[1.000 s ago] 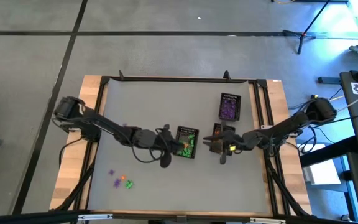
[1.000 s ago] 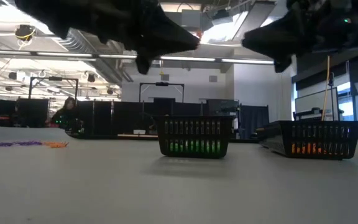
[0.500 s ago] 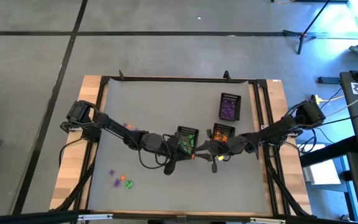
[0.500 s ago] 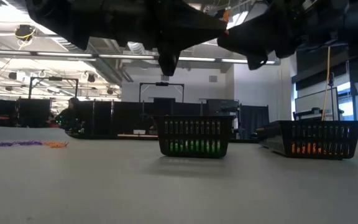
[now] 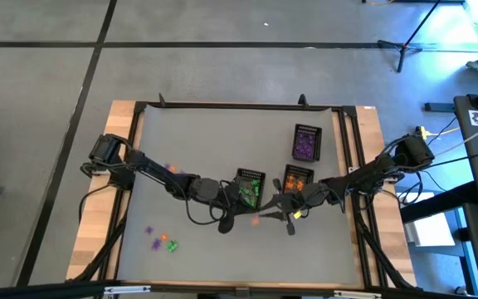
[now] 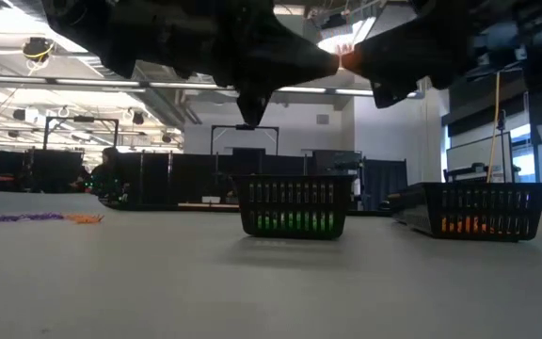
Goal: Sort Halloween decoration
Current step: Put the orange spider toy into the bottom right bin
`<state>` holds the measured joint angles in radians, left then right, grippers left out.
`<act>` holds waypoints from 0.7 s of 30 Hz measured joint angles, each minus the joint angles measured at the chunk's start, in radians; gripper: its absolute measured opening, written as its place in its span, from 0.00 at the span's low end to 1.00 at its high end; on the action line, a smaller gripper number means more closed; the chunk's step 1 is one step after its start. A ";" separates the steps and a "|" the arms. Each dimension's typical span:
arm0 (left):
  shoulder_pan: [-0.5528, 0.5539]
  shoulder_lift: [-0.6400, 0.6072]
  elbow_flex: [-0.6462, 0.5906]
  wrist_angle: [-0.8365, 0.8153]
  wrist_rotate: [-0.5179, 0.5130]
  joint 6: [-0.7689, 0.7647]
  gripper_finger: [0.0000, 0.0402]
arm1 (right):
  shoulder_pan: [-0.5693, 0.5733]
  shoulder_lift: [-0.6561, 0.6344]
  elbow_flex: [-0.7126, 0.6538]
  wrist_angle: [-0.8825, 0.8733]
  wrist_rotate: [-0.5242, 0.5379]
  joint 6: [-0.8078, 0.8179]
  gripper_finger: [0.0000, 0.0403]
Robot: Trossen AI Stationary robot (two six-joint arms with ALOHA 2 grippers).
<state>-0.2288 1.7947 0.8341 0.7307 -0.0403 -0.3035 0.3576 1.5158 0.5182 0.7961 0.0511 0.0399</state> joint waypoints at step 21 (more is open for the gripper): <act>-0.001 -0.044 -0.001 -0.135 0.021 -0.008 0.01 | 0.049 0.031 0.077 -0.172 -0.071 -0.043 0.40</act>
<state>-0.2295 1.7510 0.8335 0.5953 -0.0197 -0.3115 0.4069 1.5472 0.5951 0.6240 -0.0199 -0.0033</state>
